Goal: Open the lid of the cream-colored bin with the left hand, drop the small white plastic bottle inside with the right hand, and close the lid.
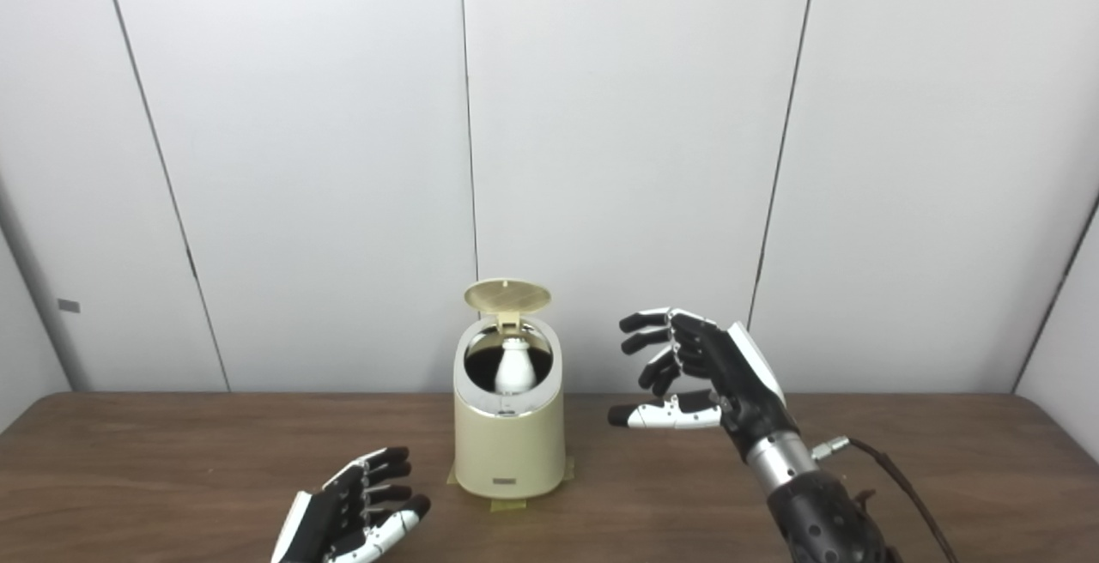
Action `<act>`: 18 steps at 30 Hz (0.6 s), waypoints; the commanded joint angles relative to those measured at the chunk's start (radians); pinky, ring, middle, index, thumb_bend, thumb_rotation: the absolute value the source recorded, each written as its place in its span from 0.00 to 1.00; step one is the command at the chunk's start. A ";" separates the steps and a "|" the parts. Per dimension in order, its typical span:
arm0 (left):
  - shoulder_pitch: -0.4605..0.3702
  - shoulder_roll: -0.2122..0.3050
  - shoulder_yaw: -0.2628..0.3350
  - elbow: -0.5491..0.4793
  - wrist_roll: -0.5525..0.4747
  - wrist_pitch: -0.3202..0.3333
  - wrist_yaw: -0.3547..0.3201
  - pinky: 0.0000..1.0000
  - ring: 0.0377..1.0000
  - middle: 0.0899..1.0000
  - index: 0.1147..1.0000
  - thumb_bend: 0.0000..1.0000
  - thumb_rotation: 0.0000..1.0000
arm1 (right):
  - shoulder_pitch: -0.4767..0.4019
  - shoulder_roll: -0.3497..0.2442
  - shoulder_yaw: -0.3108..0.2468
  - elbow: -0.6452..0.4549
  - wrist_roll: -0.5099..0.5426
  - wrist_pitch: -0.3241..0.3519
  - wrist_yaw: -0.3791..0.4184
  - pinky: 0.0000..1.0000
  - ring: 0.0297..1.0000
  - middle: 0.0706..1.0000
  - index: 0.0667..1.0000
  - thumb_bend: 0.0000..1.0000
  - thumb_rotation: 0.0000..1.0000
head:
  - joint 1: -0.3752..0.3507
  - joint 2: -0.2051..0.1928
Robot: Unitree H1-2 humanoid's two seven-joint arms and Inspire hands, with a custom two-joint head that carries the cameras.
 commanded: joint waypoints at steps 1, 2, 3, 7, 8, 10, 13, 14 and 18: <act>-0.037 0.004 0.003 -0.031 0.000 -0.030 0.004 0.61 0.70 0.75 0.77 0.69 0.22 | -0.012 0.012 -0.012 -0.039 0.025 -0.029 -0.023 0.40 0.45 0.62 0.67 0.79 0.05 | 0.003 0.001; -0.037 0.005 0.004 -0.029 0.000 -0.033 0.003 0.61 0.70 0.75 0.77 0.69 0.22 | -0.001 0.020 -0.010 -0.049 0.029 -0.018 -0.026 0.42 0.46 0.62 0.67 0.78 0.05 | 0.003 0.001; -0.037 0.006 0.005 -0.028 -0.003 -0.036 0.001 0.62 0.70 0.76 0.77 0.69 0.22 | 0.009 0.028 -0.008 -0.056 0.029 -0.011 -0.031 0.42 0.46 0.63 0.67 0.78 0.05 | 0.003 0.001; -0.038 0.009 0.006 -0.026 -0.008 -0.043 -0.002 0.63 0.72 0.76 0.77 0.69 0.23 | 0.036 0.055 -0.006 -0.066 0.033 0.004 -0.045 0.44 0.47 0.64 0.67 0.79 0.08 | 0.010 -0.002; -0.038 0.009 0.005 -0.026 -0.006 -0.046 -0.001 0.63 0.71 0.76 0.77 0.70 0.23 | 0.041 0.059 -0.006 -0.066 0.036 0.004 -0.047 0.44 0.47 0.64 0.67 0.79 0.09 | 0.010 -0.002; -0.036 0.010 0.004 -0.033 -0.005 -0.045 -0.001 0.63 0.71 0.76 0.77 0.70 0.23 | 0.056 0.072 -0.010 -0.050 0.056 -0.024 -0.051 0.42 0.47 0.64 0.68 0.79 0.08 | 0.017 -0.003; -0.033 0.010 0.005 -0.043 -0.004 -0.043 -0.001 0.63 0.71 0.76 0.77 0.69 0.24 | 0.070 0.082 -0.013 -0.033 0.068 -0.060 -0.061 0.40 0.48 0.64 0.68 0.77 0.07 | 0.023 -0.003; -0.032 0.012 0.006 -0.047 -0.005 -0.042 -0.002 0.63 0.71 0.76 0.77 0.70 0.24 | 0.076 0.085 -0.014 -0.028 0.067 -0.071 -0.067 0.40 0.48 0.64 0.68 0.77 0.08 | 0.025 -0.003; -0.031 0.024 0.009 -0.069 0.004 -0.041 -0.001 0.64 0.71 0.75 0.77 0.70 0.26 | 0.100 0.099 -0.011 -0.023 0.047 -0.101 -0.097 0.47 0.49 0.64 0.68 0.80 0.13 | 0.032 -0.003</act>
